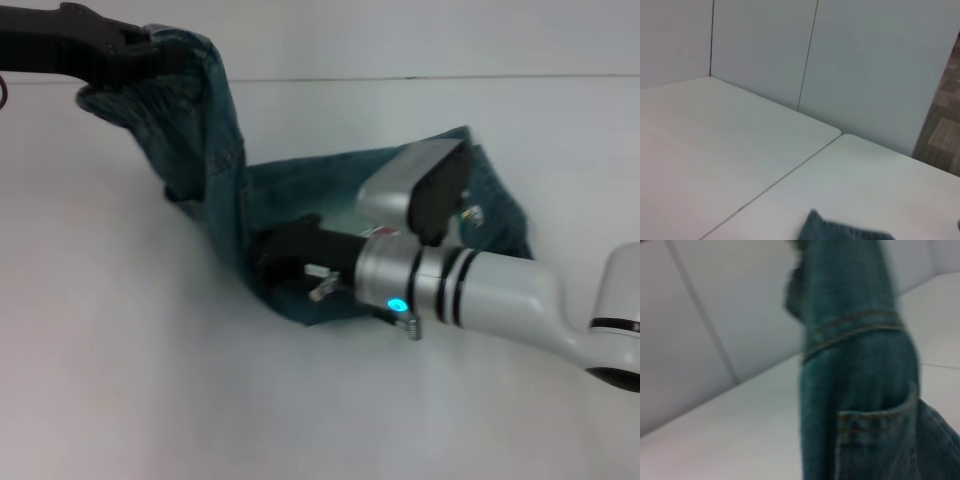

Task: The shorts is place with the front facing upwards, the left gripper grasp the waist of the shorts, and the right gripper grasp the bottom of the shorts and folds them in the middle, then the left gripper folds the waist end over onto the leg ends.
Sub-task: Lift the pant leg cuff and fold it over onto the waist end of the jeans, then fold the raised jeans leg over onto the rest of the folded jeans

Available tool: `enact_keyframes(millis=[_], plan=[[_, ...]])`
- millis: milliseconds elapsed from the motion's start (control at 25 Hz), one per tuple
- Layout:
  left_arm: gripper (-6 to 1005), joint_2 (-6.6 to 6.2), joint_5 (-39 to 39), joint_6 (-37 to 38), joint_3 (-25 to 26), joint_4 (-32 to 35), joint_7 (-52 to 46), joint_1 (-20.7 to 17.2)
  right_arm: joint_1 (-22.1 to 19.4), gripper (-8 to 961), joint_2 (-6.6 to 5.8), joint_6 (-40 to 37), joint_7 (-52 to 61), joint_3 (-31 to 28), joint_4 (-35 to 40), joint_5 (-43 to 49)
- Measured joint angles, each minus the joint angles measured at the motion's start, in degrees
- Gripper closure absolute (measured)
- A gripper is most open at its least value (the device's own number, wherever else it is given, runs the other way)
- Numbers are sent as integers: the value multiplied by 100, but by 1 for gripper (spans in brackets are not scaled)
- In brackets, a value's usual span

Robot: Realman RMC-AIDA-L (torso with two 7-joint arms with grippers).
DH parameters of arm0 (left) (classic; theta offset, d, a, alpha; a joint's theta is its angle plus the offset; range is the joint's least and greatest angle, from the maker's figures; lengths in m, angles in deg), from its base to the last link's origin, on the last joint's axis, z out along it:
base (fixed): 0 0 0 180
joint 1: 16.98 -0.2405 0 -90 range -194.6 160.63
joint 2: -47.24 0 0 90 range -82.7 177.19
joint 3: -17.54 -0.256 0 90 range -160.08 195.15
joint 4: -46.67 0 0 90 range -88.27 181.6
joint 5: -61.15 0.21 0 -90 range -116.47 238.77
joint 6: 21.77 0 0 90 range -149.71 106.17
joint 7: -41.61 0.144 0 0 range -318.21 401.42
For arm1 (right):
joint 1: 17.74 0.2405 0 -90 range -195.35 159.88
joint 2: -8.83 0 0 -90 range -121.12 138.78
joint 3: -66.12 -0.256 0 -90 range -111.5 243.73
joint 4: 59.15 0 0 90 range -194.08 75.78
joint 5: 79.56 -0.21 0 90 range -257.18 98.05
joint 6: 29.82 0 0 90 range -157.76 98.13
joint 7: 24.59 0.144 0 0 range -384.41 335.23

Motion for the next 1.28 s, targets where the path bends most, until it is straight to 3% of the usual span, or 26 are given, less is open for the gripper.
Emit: enact_keyframes(millis=[240,480,560,800,1000,1120,1280], plan=[[962,-16,-18,13,2,-30,-5,-5,162,954,0,426,285,-1349,-321,2006],[963,0,-19,14,-1,-64,11,-43,203,945,-19,545,1001,-1930,-348,3527],[963,15,-19,14,-12,-77,29,-44,-24,942,-67,406,1101,-2044,-239,3708],[945,94,-184,194,-46,-69,130,-44,-667,934,-127,-737,1350,-2253,706,3709],[930,203,-219,225,-187,-271,262,2,-1113,926,-178,-1256,1746,-2962,1903,3554],[921,358,-225,173,-322,-346,363,54,-1346,922,-207,-1564,1720,-3408,2390,2973],[909,535,-223,121,-588,-414,423,163,-1649,916,-252,-2120,1752,-3564,2823,1679]])
